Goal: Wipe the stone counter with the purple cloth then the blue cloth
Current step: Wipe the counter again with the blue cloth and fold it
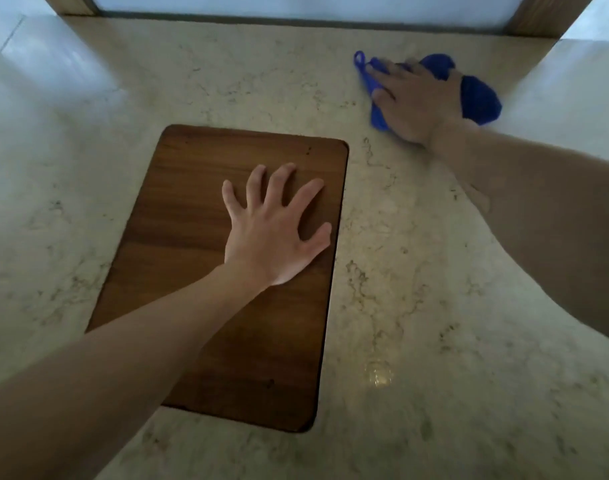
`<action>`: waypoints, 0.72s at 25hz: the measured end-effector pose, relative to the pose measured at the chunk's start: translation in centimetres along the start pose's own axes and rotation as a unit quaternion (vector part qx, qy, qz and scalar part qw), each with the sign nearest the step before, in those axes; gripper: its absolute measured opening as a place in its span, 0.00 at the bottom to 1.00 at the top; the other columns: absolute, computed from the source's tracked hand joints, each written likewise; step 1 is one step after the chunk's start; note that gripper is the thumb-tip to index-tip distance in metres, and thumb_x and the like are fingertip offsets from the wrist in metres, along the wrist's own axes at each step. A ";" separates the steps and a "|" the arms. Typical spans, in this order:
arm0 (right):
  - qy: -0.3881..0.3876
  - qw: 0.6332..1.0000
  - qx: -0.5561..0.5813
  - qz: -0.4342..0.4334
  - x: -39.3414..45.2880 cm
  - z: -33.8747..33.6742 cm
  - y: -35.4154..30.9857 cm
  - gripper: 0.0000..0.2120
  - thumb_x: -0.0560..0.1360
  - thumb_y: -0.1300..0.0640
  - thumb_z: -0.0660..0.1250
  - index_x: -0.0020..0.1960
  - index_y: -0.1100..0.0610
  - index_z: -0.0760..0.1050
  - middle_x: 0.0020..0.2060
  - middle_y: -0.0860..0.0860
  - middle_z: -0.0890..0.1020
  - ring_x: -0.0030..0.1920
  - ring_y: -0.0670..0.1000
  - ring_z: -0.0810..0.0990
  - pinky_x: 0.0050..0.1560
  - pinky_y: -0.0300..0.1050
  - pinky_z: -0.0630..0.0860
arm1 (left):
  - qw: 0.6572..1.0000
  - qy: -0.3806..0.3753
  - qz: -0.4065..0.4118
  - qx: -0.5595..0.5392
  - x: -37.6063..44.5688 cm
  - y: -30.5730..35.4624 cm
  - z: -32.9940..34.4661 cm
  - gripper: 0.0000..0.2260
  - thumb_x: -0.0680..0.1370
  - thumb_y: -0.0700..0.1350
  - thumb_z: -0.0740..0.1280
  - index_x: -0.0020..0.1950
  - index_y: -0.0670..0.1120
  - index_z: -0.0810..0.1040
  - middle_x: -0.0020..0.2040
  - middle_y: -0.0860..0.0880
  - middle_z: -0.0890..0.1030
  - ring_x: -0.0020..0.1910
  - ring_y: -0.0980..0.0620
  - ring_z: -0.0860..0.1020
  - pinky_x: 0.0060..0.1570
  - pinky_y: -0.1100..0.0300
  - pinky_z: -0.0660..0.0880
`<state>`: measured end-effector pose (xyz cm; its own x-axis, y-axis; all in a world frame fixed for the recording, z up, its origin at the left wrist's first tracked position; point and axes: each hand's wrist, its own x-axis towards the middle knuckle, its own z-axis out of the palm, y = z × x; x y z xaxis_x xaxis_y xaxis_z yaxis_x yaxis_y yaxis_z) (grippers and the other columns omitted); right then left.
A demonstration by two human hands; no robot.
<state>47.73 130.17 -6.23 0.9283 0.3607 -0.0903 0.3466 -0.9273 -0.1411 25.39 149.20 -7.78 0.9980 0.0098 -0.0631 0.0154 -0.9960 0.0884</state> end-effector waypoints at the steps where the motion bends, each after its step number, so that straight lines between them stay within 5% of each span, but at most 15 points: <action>1: -0.012 1.000 -0.003 -0.012 -2.7 0.4 -1.7 0.25 0.82 0.44 0.41 0.79 0.39 0.48 0.80 0.41 0.54 0.79 0.52 0.52 0.71 0.73 0.50 | 1.000 -0.002 0.003 -0.006 -0.1 -0.1 -0.1 0.28 0.76 0.70 0.51 0.75 0.63 0.56 0.78 0.50 0.54 0.78 0.39 0.49 0.70 0.26 0.48; 7: 0.007 1.000 -0.001 -0.007 -27.0 4.0 -7.8 0.24 0.82 0.41 0.44 0.78 0.37 0.52 0.78 0.37 0.57 0.79 0.51 0.54 0.71 0.69 0.51 | 0.999 0.029 -0.022 0.035 -1.5 0.6 -1.0 0.26 0.79 0.66 0.50 0.75 0.58 0.62 0.76 0.44 0.62 0.75 0.37 0.59 0.68 0.31 0.59; 12: 0.032 0.999 -0.004 0.001 -48.5 7.0 -14.6 0.23 0.82 0.43 0.51 0.77 0.39 0.61 0.76 0.38 0.62 0.78 0.52 0.60 0.69 0.71 0.58 | 0.999 -0.025 -0.019 0.021 -7.5 0.0 -1.9 0.26 0.81 0.64 0.50 0.76 0.55 0.59 0.77 0.43 0.60 0.74 0.36 0.60 0.66 0.30 0.63; 18: 0.028 0.995 -0.007 0.092 -55.3 8.4 -22.9 0.22 0.80 0.43 0.54 0.73 0.41 0.69 0.74 0.40 0.67 0.74 0.55 0.67 0.67 0.72 0.60 | 0.998 -0.021 0.017 0.050 -8.8 -2.7 -2.3 0.26 0.81 0.64 0.50 0.76 0.56 0.58 0.78 0.43 0.58 0.75 0.36 0.59 0.67 0.31 0.62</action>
<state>-12.73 132.32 -6.32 0.9822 0.1786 -0.0589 0.1712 -0.9788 -0.1128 16.67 152.02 -5.13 0.9943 -0.0258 -0.1030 -0.0268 -0.9996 -0.0090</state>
